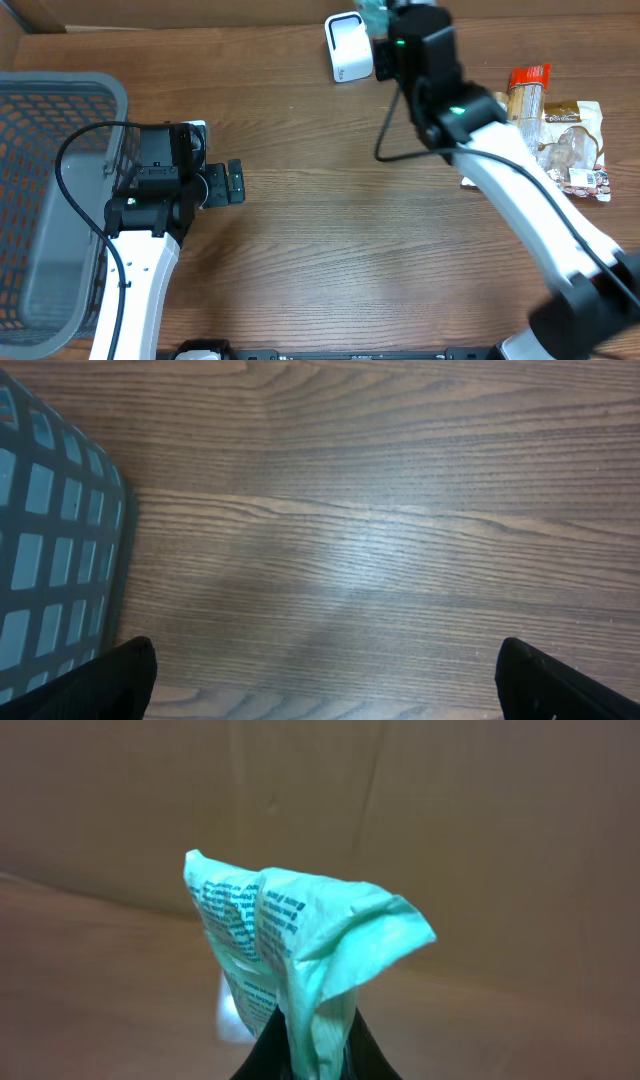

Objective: Scan the item barcode
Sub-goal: 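Hold the packet's barcode up to the white scanner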

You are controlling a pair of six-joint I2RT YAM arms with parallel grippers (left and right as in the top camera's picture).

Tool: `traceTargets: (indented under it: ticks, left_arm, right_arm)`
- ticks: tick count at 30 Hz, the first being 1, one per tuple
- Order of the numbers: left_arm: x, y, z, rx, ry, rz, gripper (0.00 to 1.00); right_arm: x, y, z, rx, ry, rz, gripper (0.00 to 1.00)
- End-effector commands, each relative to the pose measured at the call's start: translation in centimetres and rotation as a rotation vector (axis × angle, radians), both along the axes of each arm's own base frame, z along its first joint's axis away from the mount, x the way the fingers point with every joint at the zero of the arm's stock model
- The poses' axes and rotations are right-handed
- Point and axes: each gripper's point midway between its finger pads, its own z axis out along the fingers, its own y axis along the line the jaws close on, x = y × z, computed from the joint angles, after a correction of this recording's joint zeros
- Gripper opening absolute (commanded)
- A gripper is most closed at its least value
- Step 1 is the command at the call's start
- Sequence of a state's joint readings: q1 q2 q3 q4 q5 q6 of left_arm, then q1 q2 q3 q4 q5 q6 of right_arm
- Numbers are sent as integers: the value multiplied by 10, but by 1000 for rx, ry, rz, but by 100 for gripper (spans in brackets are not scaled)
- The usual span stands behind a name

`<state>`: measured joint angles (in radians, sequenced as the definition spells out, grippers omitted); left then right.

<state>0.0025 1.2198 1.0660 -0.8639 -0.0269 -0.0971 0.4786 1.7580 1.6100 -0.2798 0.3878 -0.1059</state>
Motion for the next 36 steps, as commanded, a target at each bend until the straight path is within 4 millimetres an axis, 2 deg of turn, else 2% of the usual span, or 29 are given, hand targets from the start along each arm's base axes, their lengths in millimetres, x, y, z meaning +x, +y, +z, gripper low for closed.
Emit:
traceTargets:
  ticks: [1,7,13,20,32,36]
  left_arm:
    - [0,2,-2,13,7,-6,100]
    - [0,2,-2,13,7,-6,100]
    - [0,2,-2,13,7,-6,100]
    - [0,2,-2,13,7,-6,100]
    - [0,2,-2,13,7,-6,100]
    - [0,2,-2,13,7,-6,100]
  right_arm:
    - [31,-15,-28,-420,-39,-20,4]
    - [80,10,-57,-727,-213,46,4]
    - [102,21,-88,-892,-307,50,4]
    - [108,27,-114,-944,-307,80,4]
    - [108,30,-116,-943,-309,94,4]
    - [106,37,-117,-934,-320,115,4]
